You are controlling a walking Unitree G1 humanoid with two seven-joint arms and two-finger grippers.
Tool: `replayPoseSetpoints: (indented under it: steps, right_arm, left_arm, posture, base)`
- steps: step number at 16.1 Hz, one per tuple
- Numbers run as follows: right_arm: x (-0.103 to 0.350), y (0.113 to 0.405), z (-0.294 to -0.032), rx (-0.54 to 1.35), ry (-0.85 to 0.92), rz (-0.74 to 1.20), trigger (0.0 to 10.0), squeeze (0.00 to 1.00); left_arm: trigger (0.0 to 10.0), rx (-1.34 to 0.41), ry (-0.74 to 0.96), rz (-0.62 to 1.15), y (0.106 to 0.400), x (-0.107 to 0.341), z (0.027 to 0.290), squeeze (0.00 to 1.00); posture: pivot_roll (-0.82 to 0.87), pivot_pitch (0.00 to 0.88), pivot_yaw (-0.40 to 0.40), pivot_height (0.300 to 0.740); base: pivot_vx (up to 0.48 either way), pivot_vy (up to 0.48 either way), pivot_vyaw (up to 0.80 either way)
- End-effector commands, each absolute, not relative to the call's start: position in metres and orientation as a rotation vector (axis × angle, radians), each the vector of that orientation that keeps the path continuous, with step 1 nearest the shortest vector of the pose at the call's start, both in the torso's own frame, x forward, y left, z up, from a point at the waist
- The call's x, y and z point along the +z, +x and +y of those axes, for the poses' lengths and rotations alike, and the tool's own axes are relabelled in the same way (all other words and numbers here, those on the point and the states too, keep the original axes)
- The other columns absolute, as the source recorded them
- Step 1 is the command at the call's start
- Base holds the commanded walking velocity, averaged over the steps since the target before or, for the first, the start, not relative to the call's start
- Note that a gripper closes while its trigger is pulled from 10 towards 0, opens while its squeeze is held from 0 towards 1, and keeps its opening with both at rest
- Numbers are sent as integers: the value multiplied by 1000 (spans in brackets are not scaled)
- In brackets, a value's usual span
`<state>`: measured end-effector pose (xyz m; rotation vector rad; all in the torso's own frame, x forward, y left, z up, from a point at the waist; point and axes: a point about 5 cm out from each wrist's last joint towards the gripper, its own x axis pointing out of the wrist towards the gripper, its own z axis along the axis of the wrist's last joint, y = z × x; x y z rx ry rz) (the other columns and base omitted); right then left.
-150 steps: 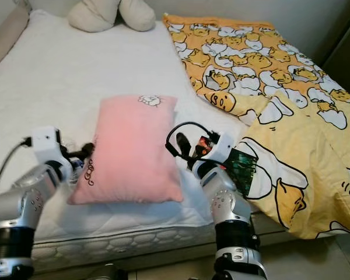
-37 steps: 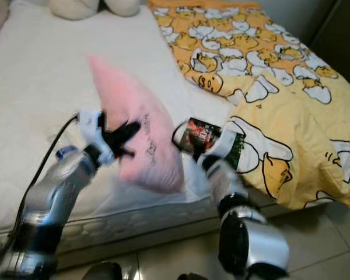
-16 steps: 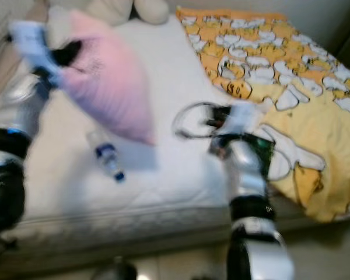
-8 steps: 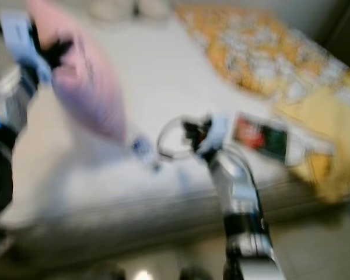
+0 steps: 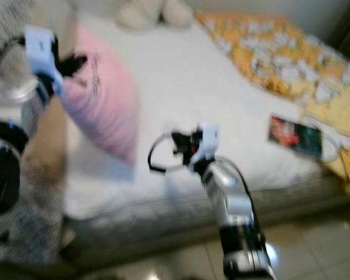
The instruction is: Clean up the room
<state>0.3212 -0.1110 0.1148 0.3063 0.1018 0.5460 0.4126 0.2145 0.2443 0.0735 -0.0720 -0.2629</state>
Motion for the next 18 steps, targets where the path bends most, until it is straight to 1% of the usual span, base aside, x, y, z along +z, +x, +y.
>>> replayPoseSetpoints:
  steps: [1,3,7,10,12,16,18]
  right_arm:
    - [114,320,-125,512,299,109,10000,0]
    - [114,320,-127,514,291,116,10000,0]
    - [113,317,-129,510,282,129,10000,0]
    - [109,312,-128,522,277,149,10000,0]
    - [105,307,-129,521,274,163,10000,0]
    - [102,302,-133,514,266,186,10000,0]
    - [101,297,-136,524,259,201,10000,0]
  left_arm:
    - [0,-293,86,-130,417,262,198,0]
    - [0,-289,90,-110,419,258,189,0]
    - [0,-268,100,-89,420,252,186,0]
    - [0,-192,162,-58,418,247,200,0]
    - [0,-119,217,-45,416,249,218,0]
    - [0,-75,254,-52,414,252,229,0]
    - [0,-23,306,-31,411,246,239,0]
  posture:
    - [-31,0,-29,740]
    - [-46,0,-34,740]
    - [-58,0,-35,740]
    - [-85,0,-31,740]
    - [-96,0,-28,740]
    - [-101,0,-36,740]
    - [-122,0,-53,740]
  base:
    - [0,0,0]
    - [0,0,0]
    - [0,0,0]
    - [0,0,0]
    - [0,0,0]
    - [0,0,0]
    - [0,0,0]
